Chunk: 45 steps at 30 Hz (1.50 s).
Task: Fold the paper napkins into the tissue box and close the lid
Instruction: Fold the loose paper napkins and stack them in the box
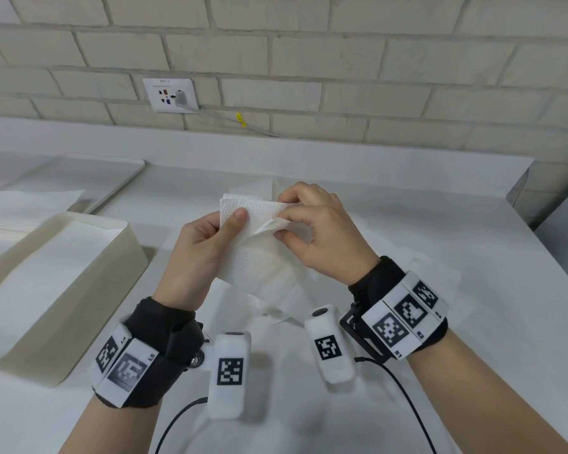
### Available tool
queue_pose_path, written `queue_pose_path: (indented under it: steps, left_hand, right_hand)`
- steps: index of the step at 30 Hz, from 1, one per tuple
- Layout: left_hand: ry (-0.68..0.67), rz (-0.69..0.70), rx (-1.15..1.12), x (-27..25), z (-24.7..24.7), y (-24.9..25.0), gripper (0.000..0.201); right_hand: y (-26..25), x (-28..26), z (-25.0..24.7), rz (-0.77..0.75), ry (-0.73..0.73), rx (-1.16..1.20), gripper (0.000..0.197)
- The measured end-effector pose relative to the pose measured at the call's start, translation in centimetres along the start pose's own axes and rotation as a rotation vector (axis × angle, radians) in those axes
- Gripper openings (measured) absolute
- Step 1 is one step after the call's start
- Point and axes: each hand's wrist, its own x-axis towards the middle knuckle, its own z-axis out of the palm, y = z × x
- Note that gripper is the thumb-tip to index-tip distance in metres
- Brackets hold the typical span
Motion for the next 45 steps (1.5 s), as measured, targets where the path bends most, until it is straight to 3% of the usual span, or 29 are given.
queue_pose_path:
  steps: [1,4,5,7,10,14,16,17,20,25,28,31,37,41,45]
  left_hand:
    - [-0.013,0.014,-0.017,0.0,-0.1,-0.1,0.019]
    - [-0.061,0.106,-0.021,0.0,-0.5,-0.2,0.056]
    - [-0.079,0.136,0.004,-0.1,-0.5,-0.1,0.06]
    - [-0.111,0.164,0.075,-0.1,-0.6,0.0,0.052]
    - [-0.111,0.09,0.195,0.0,-1.1,-0.2,0.027]
    - [-0.132,0.139,0.534,0.1,-1.4,-0.5,0.035]
    - [-0.089,0.148,0.592,0.2,-1.5,-0.6,0.036]
    - [-0.071,0.145,0.554,0.1,-1.4,-0.4,0.029]
    - [0.035,0.049,0.357,-0.1,-1.3,-0.5,0.046]
    - [0.095,0.043,0.159,0.0,-1.0,-0.9,0.007]
    - [0.117,0.093,0.084,0.0,-0.6,-1.3,0.056]
    - [0.125,0.152,0.102,-0.2,-0.1,-1.2,0.066]
    - [0.134,0.032,0.096,0.0,-0.3,-1.4,0.025]
    - [0.102,-0.03,-0.04,-0.4,0.5,-0.8,0.037]
    - [0.133,-0.02,0.004,-0.3,0.7,-1.4,0.019]
  right_hand:
    - [0.0,0.0,0.0,-0.007,0.011,-0.004,0.01]
    - [0.1,-0.2,-0.2,-0.011,0.051,0.015,0.008]
    - [0.0,-0.2,-0.3,-0.008,0.067,0.027,0.008]
    - [-0.1,-0.1,-0.6,0.008,0.074,0.077,0.008]
    - [-0.2,-0.1,-1.1,0.073,0.048,0.222,0.01]
    - [-0.3,0.1,-1.6,0.203,0.039,0.361,0.014]
    - [-0.1,0.2,-1.7,0.259,0.056,0.401,0.012]
    - [0.0,0.3,-1.7,0.288,0.07,0.422,0.009]
    - [0.4,0.4,-2.1,0.395,0.142,0.491,0.004]
    - [0.5,0.5,-2.1,0.525,0.175,0.674,0.013]
    - [0.5,0.5,-1.6,0.552,0.171,0.699,0.012]
    - [0.5,0.4,-1.2,0.557,0.162,0.702,0.012]
    - [0.4,0.4,-1.1,0.516,0.127,0.681,0.011]
    - [0.4,0.6,-0.6,0.528,0.13,0.589,0.003]
    - [0.1,0.7,-0.2,0.602,0.165,0.645,0.007]
